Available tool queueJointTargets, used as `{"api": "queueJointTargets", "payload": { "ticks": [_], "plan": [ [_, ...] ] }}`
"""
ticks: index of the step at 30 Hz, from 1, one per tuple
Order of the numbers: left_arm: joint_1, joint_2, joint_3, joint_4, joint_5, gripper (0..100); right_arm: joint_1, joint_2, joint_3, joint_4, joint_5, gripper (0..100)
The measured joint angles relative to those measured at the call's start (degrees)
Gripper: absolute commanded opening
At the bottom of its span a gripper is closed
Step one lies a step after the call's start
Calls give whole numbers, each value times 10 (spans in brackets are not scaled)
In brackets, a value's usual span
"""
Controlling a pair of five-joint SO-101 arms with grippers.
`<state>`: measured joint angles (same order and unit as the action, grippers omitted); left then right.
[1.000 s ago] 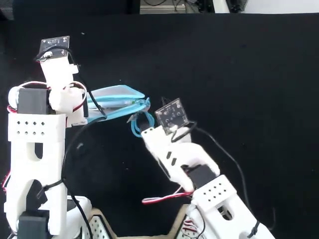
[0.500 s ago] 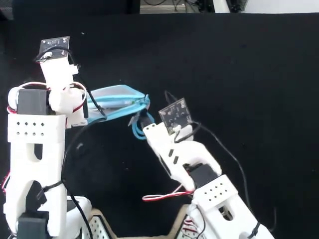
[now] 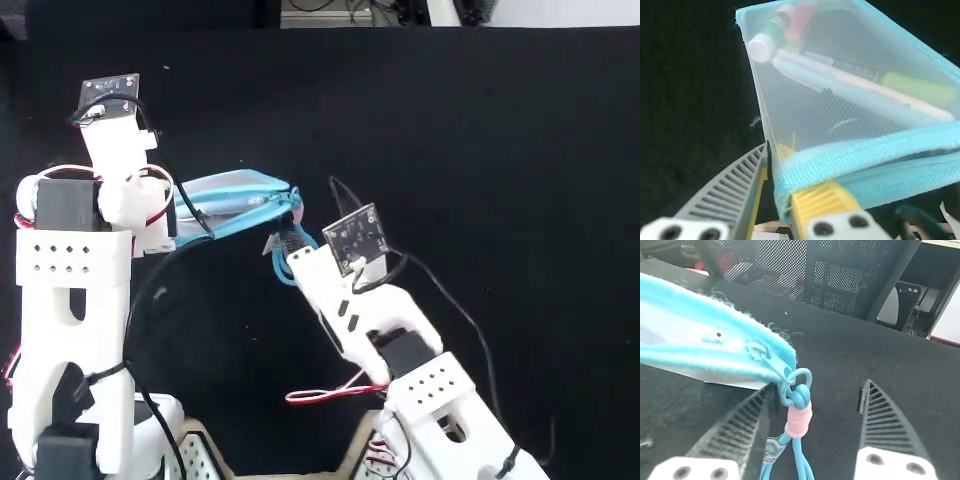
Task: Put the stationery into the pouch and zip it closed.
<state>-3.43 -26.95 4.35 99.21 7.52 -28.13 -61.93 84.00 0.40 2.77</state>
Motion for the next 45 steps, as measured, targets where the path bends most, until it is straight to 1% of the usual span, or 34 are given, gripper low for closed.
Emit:
{"api": "queueJointTargets", "payload": {
  "ticks": [3,7,11,14,17,22,26,30,33,36,38,39,45],
  "plan": [
    [0,0,0,0,0,33,0,19,0,-5,0,254],
    [0,0,1,0,-1,33,12,94,-17,-5,5,254],
    [-27,-4,1,1,-33,33,40,142,-47,-6,5,254],
    [-48,-5,1,2,-43,33,48,142,-49,-6,5,254],
    [-52,-5,1,2,-45,33,45,120,-50,-6,5,254],
    [-52,-5,1,2,-45,33,4,54,-19,-6,6,254],
    [-52,-5,1,2,-45,33,-3,13,-4,-6,8,248],
    [-52,-5,1,2,-45,33,-4,5,1,-6,40,178],
    [-52,-5,1,2,-45,33,-4,5,1,-6,51,129],
    [-52,-5,1,2,-45,33,-4,5,1,-6,53,5],
    [-52,-5,1,2,-45,33,-4,4,1,-6,53,23],
    [-52,-5,1,2,-45,33,-4,2,1,-6,53,11],
    [-53,-5,1,2,-45,33,-3,0,1,-6,53,10]
  ]
}}
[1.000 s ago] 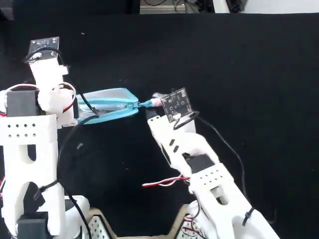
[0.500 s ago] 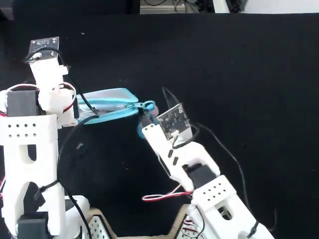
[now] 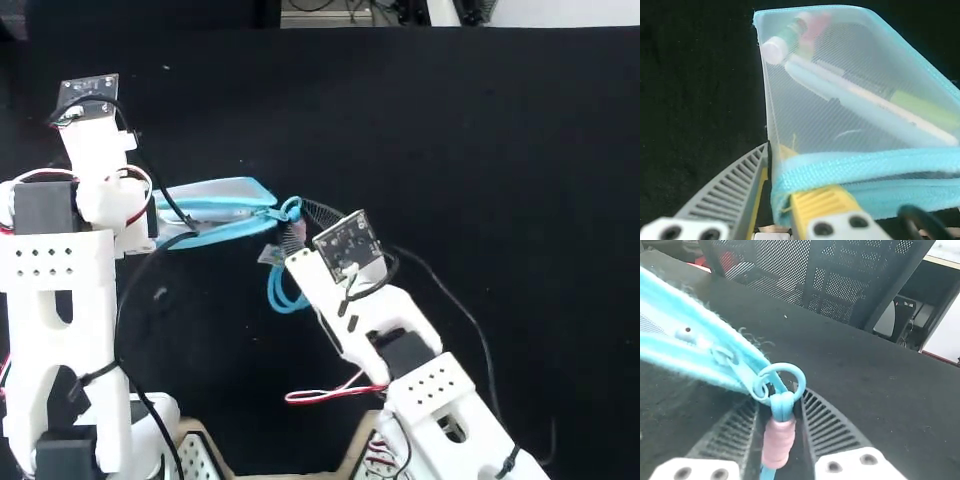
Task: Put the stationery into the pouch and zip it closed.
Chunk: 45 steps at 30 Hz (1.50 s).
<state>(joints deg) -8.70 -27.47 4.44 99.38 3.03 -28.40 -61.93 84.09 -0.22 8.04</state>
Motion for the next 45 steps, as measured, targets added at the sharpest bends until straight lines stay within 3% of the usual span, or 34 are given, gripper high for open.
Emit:
{"api": "queueJointTargets", "payload": {
  "ticks": [8,17,22,29,37,45],
  "plan": [
    [0,0,0,0,0,33,11,-3,0,32,0,10],
    [0,6,-13,2,0,33,11,-121,-130,334,20,10],
    [0,9,-47,4,0,34,11,-128,-188,395,64,10],
    [0,10,-105,11,2,155,11,-26,-331,483,74,10],
    [-11,7,-174,12,2,152,11,94,-464,579,74,10],
    [-11,-105,-213,12,2,155,11,163,-549,587,74,10]
  ]
}}
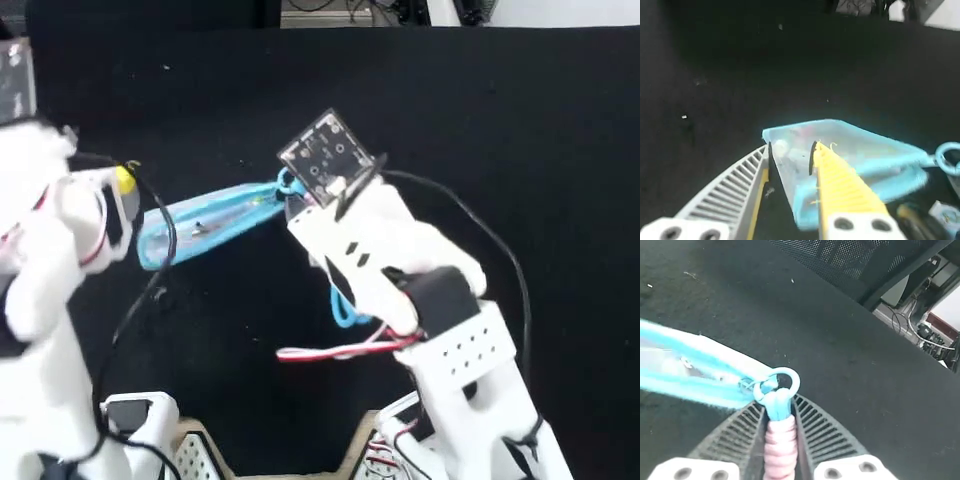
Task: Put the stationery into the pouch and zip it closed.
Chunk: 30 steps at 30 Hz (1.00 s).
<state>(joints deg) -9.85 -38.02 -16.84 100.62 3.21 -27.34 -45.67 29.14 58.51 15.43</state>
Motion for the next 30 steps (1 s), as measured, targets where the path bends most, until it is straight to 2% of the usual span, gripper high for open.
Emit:
{"api": "queueJointTargets", "payload": {
  "ticks": [4,12,16,18,23,30],
  "plan": [
    [0,-55,54,0,-11,154,0,47,-48,0,0,10],
    [0,-150,220,0,-128,154,-2,132,-158,31,0,10],
    [42,-185,314,-13,-158,152,-39,143,-207,82,0,10],
    [53,-192,375,-54,-161,152,-65,143,-229,107,1,10],
    [40,-197,520,-221,-162,152,-95,143,-261,172,1,10],
    [-7,-197,564,-379,-53,154,-105,142,-265,218,1,10]
  ]
}}
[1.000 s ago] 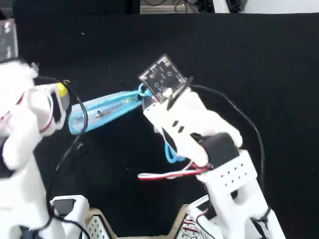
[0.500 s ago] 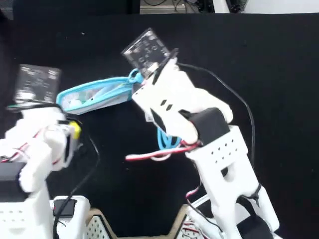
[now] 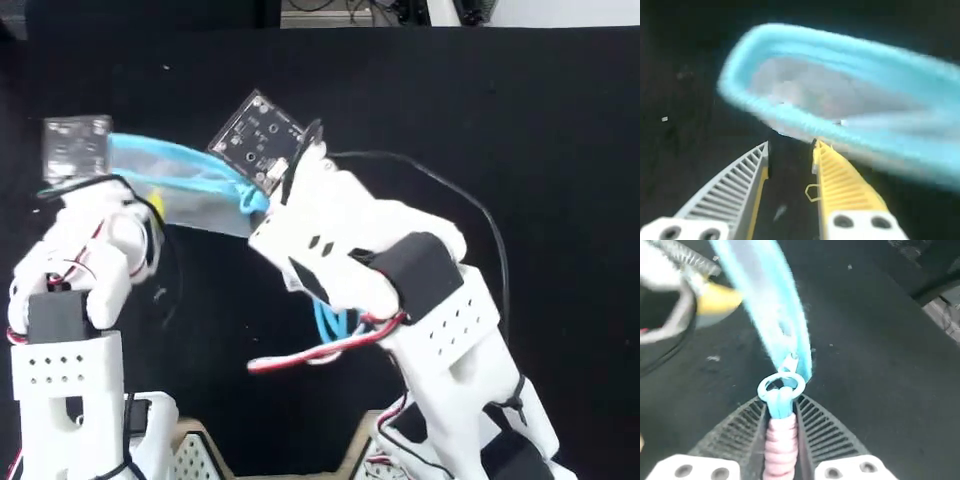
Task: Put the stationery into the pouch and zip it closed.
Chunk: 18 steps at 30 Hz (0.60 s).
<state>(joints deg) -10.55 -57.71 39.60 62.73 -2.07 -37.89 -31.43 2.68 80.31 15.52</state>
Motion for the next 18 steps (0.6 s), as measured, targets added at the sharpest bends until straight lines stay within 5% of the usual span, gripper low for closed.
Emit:
{"api": "queueJointTargets", "payload": {
  "ticks": [10,18],
  "plan": [
    [10,1,28,-117,127,155,-55,-67,42,1,0,10],
    [43,-4,33,-22,130,163,-55,-68,71,-68,0,10]
  ]
}}
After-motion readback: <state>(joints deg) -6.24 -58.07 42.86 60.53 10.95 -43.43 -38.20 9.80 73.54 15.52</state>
